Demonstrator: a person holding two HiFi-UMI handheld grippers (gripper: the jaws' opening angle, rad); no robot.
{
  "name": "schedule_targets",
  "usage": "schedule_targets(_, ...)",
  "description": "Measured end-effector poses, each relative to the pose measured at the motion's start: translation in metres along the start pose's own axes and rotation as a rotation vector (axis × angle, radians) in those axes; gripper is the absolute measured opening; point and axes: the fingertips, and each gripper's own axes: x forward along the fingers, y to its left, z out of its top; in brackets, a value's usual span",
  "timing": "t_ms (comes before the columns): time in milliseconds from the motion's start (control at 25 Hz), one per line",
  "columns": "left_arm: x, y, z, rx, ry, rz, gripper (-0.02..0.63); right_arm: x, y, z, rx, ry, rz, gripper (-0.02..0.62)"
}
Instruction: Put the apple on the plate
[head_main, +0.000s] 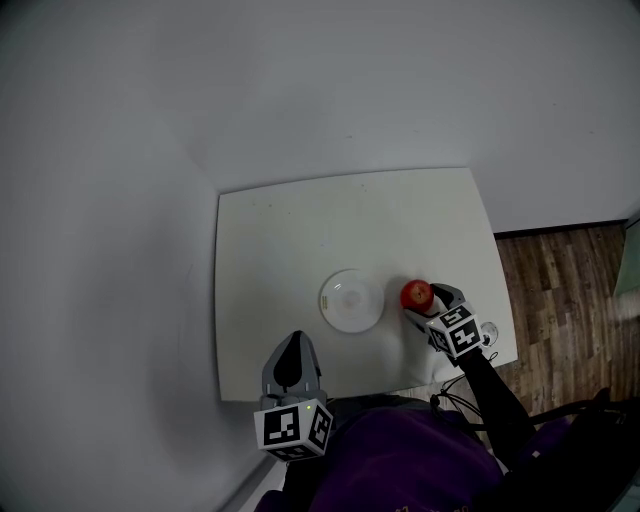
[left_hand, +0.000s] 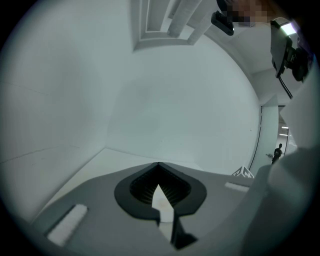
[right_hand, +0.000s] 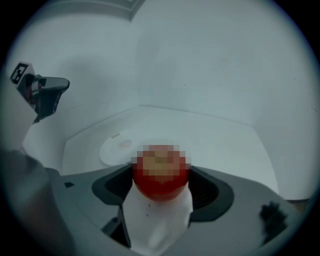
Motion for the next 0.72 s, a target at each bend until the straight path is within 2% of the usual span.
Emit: schedule_targets(720, -0.006, 0.011, 0.004, -0.02, -0.026, 0.006, 0.006, 0.0, 0.013, 0.022, -0.061, -0.029, 0.008, 0.35)
